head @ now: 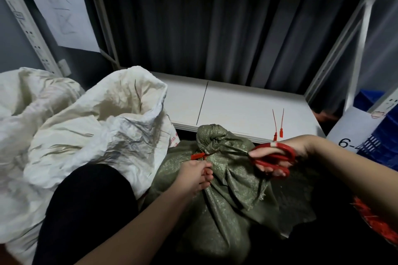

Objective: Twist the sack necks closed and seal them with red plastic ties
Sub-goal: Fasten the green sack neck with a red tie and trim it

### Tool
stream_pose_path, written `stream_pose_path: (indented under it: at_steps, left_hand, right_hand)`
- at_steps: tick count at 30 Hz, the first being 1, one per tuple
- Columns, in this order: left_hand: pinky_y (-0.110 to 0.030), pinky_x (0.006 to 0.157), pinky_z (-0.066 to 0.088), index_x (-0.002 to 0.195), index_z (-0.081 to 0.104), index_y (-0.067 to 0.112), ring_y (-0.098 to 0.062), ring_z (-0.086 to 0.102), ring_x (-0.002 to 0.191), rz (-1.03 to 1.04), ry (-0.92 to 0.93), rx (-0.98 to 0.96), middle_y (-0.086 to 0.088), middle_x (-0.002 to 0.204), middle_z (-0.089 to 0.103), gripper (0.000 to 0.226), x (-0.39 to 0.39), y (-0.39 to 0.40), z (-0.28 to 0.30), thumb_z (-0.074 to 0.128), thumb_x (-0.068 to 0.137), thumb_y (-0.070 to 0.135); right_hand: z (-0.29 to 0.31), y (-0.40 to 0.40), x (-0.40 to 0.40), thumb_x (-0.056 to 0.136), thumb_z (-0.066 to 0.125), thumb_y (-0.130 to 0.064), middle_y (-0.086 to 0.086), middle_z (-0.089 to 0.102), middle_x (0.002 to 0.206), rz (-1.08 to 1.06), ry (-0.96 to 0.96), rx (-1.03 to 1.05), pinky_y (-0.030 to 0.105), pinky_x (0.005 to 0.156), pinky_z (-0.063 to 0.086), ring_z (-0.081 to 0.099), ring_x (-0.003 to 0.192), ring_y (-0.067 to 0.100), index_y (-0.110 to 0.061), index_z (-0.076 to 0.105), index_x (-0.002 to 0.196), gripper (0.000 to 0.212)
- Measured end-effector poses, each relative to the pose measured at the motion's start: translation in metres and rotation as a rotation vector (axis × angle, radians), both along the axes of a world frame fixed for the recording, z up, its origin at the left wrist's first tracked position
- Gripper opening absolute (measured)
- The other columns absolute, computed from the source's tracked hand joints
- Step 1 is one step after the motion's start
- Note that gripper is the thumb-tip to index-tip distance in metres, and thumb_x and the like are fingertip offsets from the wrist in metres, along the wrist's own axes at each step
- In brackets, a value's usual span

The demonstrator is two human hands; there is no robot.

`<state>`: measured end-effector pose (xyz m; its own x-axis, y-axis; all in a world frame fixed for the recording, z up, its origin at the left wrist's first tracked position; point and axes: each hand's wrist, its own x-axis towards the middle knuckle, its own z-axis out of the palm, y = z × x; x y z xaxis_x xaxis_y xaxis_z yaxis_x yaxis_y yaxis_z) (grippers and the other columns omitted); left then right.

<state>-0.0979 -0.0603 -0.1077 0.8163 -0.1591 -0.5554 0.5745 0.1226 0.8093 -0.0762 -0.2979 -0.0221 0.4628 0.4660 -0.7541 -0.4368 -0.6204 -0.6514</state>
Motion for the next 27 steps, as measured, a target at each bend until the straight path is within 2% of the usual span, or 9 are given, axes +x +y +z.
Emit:
stream_pose_path:
  at_steps: [4,6,14,20,24,27]
  left_hand:
    - [-0.013,0.039,0.041,0.079,0.059,0.012,-0.001,0.050,0.036,-0.011,-0.021,0.006,-0.001,0.062,0.054,0.018,0.000,-0.001,0.001,0.050,0.095,0.010]
    - [-0.012,0.037,0.040,0.079,0.057,0.011,0.000,0.048,0.033,-0.028,-0.035,0.013,-0.002,0.062,0.051,0.017,-0.001,-0.003,0.002,0.049,0.095,0.010]
    - [-0.014,0.041,0.040,0.075,0.058,0.011,-0.001,0.047,0.036,-0.053,-0.115,0.025,-0.002,0.059,0.051,0.020,-0.005,-0.007,0.005,0.051,0.094,0.009]
    - [-0.014,0.041,0.039,0.073,0.062,0.012,-0.001,0.047,0.036,-0.091,-0.190,0.057,0.001,0.054,0.052,0.027,-0.006,-0.004,0.004,0.047,0.094,0.004]
    - [-0.014,0.041,0.038,0.070,0.061,0.011,-0.003,0.047,0.036,-0.114,-0.213,0.068,0.006,0.043,0.052,0.029,-0.004,0.000,0.004,0.045,0.091,-0.001]
    - [-0.013,0.041,0.038,0.070,0.061,0.009,-0.003,0.047,0.035,-0.111,-0.217,0.081,0.006,0.043,0.053,0.029,-0.004,0.001,0.003,0.045,0.091,-0.002]
  right_hand:
    - [-0.004,0.010,0.007,0.081,0.061,-0.056,0.002,0.050,0.067,0.166,0.034,-0.139,0.017,0.050,0.042,0.048,0.051,0.010,-0.014,0.058,0.079,0.043]
    - [-0.008,0.018,0.015,0.084,0.059,-0.056,0.002,0.050,0.066,0.186,0.027,-0.152,0.016,0.049,0.043,0.048,0.048,0.009,-0.013,0.057,0.079,0.043]
    - [-0.024,0.039,0.042,0.095,0.047,-0.046,0.000,0.047,0.060,0.182,0.021,-0.045,0.013,0.042,0.039,0.045,0.040,0.007,-0.009,0.056,0.078,0.042]
    - [-0.029,0.037,0.052,0.089,0.049,-0.050,0.003,0.045,0.062,0.187,0.021,-0.005,0.013,0.042,0.036,0.042,0.040,0.006,-0.008,0.055,0.075,0.044]
    - [-0.028,0.037,0.064,0.082,0.055,-0.056,-0.001,0.052,0.063,0.238,0.016,-0.018,0.013,0.044,0.039,0.045,0.042,0.006,-0.009,0.059,0.079,0.048]
    - [-0.032,0.040,0.070,0.080,0.057,-0.055,-0.001,0.053,0.061,0.241,0.017,-0.023,0.012,0.042,0.039,0.047,0.041,0.006,-0.007,0.059,0.079,0.048]
